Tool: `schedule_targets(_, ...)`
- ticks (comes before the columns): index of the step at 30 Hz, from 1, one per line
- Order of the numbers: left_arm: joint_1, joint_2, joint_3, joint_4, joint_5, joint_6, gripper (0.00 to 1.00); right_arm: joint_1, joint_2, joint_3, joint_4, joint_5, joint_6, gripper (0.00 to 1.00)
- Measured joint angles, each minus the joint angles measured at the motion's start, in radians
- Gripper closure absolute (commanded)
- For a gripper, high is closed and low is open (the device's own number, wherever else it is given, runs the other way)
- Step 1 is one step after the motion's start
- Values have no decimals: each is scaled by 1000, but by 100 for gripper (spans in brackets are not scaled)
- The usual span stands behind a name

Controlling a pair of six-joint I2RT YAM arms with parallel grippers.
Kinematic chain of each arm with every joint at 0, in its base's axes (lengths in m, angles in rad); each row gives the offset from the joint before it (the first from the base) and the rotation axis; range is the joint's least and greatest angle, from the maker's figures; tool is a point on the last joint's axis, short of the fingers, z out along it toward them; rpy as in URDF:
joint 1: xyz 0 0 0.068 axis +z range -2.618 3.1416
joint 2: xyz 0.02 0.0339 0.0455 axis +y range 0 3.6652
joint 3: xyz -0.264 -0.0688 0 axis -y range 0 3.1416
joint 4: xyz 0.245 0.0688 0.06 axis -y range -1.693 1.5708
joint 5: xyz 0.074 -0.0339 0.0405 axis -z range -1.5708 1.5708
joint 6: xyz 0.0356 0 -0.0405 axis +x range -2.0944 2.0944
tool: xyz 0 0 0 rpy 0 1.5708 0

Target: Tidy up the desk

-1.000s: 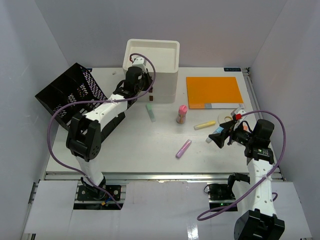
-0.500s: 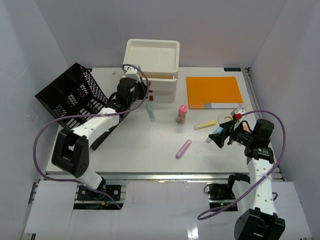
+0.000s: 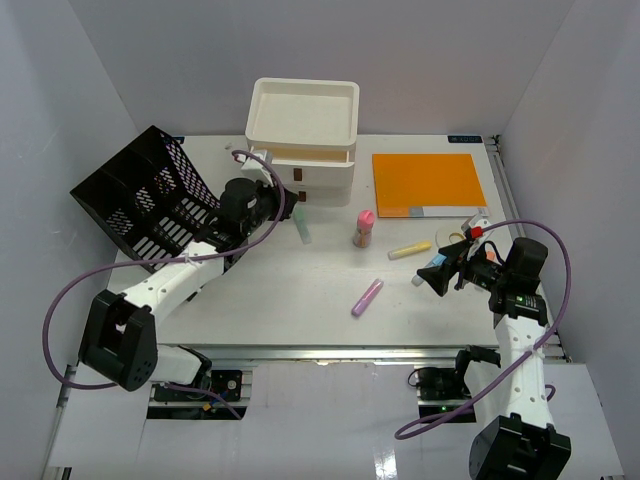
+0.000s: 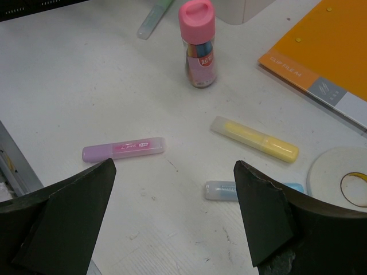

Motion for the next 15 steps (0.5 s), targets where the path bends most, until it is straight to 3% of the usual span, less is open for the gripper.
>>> schedule_targets(3,0,-8,-14,5,5,-14,51,0,3,0,0,0,-1,10)
schedule_targets(11,-1,-73,-111,9,13,-38,29,0,8,0,0,0,-1,10)
schedule_targets(15,-1,-76,-151,26,43,-48,25,0,12,0,0,0,-2,10)
